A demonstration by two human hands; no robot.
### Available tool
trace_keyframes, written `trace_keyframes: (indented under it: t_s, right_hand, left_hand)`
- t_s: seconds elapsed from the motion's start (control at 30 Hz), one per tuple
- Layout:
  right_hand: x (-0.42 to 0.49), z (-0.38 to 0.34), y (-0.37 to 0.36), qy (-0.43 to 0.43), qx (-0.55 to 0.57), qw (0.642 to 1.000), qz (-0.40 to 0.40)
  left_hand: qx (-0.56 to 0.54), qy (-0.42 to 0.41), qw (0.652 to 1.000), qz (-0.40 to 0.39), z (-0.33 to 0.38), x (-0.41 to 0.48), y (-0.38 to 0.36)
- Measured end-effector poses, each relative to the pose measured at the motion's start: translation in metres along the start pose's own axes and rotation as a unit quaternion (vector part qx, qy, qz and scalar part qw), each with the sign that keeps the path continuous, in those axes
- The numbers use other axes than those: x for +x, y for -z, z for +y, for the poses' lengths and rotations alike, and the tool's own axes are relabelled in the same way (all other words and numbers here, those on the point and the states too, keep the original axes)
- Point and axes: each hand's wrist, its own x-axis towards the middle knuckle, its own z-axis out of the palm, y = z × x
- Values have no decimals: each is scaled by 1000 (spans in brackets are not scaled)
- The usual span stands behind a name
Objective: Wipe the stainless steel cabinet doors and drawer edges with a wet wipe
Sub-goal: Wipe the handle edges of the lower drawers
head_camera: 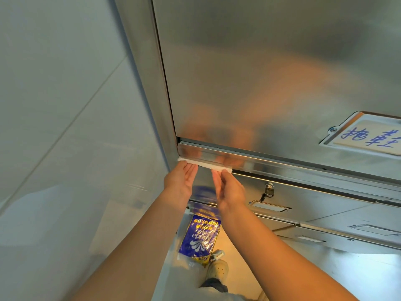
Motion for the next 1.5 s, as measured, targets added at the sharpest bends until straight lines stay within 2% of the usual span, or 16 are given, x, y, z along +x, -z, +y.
trace_keyframes:
  t_s: [0.2, 0.37, 0.43, 0.53, 0.73, 0.8, 0.97, 1.1, 1.23, 1.37, 1.5]
  right_hand:
    - [-4, 2, 31, -5, -64, 998, -25]
    - [-5, -14, 85, -16, -66, 997, -28]
    - [-6, -29, 110, -6, -101, 995, -24]
    - [-5, -56, 153, 30, -159, 987, -18]
    - [12, -126, 263, 87, -305, 948, 17]
    - [22, -151, 310, 76, -330, 940, 38]
    - [54, -203, 412, 26, -298, 950, 89]
    - [108, -218, 467, 18, -270, 956, 116]
    - [185, -209, 500, 48, -257, 959, 108]
    - [265, -196, 526, 94, -261, 959, 64]
    - [348, -173, 555, 136, -212, 967, 31]
  left_hand:
    - [106, -19, 994, 14, -14, -16, 22]
    - [202, -40, 978, 29, -56, -45, 28]
    - [280, -75, 956, 39, -81, -57, 26]
    - [401, -131, 906, 36, -126, -72, 20]
    - [535, -169, 827, 31, -245, -102, -3]
    - [530, -151, 834, 20, -293, -110, -12]
    - [456, -44, 889, -6, -405, -112, -40]
    - [445, 0, 896, -11, -476, -75, -49]
    - [487, -57, 872, -13, -534, -8, -43]
    - [501, -137, 853, -55, -577, 64, -30]
    - [490, -189, 846, -93, -621, 144, -15]
